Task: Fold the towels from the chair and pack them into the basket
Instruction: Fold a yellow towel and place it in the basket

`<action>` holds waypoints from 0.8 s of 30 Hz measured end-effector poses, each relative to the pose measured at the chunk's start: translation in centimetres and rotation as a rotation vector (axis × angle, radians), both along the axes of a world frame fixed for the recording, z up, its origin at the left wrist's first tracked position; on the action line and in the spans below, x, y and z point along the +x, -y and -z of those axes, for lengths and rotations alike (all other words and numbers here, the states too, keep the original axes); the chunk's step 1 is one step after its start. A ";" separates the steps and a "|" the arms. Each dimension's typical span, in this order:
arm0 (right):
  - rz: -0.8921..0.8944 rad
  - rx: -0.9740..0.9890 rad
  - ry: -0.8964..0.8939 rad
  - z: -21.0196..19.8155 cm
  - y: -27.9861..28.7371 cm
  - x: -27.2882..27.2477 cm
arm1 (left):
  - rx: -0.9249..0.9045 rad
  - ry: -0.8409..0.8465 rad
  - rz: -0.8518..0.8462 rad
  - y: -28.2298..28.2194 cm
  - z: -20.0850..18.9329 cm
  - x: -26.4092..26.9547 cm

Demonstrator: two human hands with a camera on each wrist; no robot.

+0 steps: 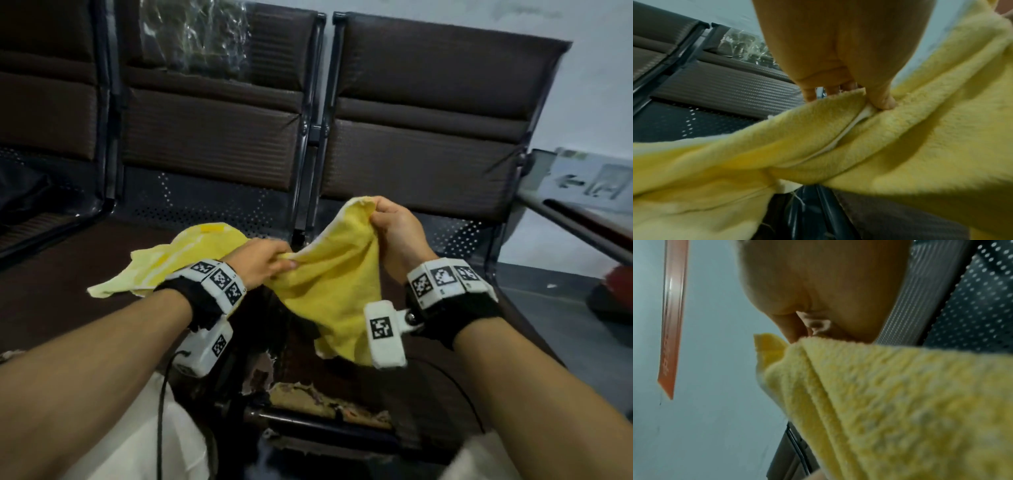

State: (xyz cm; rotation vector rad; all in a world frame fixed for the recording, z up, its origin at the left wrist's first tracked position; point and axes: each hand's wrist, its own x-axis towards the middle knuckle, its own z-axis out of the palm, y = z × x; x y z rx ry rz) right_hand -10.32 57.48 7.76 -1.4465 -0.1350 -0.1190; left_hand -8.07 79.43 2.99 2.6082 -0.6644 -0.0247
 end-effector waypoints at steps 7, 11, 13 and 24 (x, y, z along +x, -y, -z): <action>-0.095 -0.915 0.072 1.9 2.9 -2.2 | -0.133 0.116 0.130 3.9 -1.6 -1.3; -0.160 -1.206 0.154 2.8 3.0 -2.4 | -0.079 0.098 0.218 5.9 -1.7 -1.6; -0.196 -1.174 0.173 2.4 3.5 -2.2 | -0.085 0.077 0.243 6.3 -1.6 -1.6; -0.032 -0.992 0.344 0.8 5.3 -2.2 | 0.256 0.220 0.253 6.6 -1.5 -1.4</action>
